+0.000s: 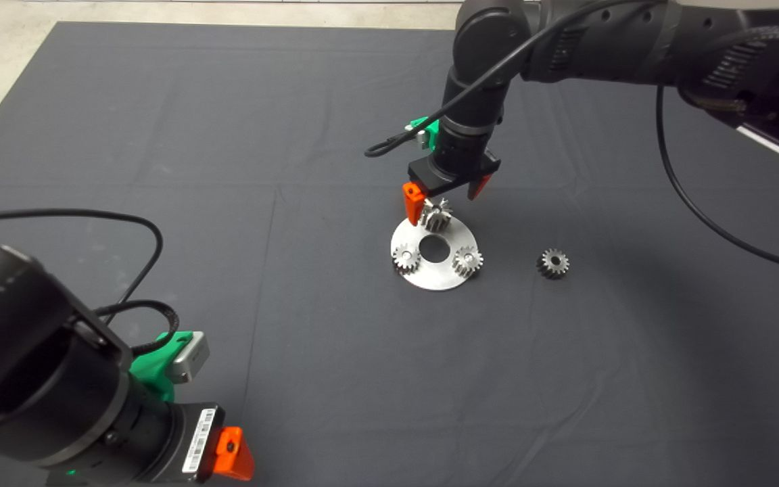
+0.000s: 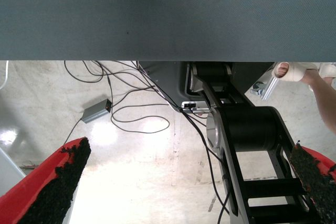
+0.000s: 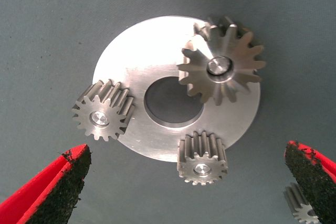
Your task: Remove an incorrectly installed larger gear and replace it with the correct smaller gear
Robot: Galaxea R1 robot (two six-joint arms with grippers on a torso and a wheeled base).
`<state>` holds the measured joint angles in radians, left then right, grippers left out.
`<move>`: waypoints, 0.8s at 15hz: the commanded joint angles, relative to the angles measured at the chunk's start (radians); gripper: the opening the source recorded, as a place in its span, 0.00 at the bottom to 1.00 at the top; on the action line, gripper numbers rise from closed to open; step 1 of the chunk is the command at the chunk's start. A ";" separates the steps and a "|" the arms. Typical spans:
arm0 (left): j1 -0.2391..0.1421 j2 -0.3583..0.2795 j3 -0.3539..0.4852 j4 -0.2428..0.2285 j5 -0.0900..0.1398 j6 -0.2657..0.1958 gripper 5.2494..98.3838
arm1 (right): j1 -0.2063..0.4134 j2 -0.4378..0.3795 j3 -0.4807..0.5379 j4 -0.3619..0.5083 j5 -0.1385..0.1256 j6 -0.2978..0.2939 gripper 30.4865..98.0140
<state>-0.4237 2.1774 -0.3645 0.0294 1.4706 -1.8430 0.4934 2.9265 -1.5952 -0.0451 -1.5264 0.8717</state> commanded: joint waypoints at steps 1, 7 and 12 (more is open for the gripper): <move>-0.008 0.000 0.013 -0.019 0.002 0.002 1.00 | -0.013 0.023 -0.031 -0.057 -0.081 -0.019 0.99; -0.009 -0.001 0.013 -0.019 0.002 0.002 1.00 | -0.018 0.021 -0.024 -0.155 -0.088 -0.017 0.99; -0.009 0.000 0.013 -0.019 0.002 0.002 1.00 | -0.016 0.018 -0.028 -0.171 -0.089 -0.018 0.99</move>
<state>-0.4238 2.1779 -0.3645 0.0294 1.4700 -1.8426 0.4574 2.9402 -1.6198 -0.1554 -1.5268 0.8602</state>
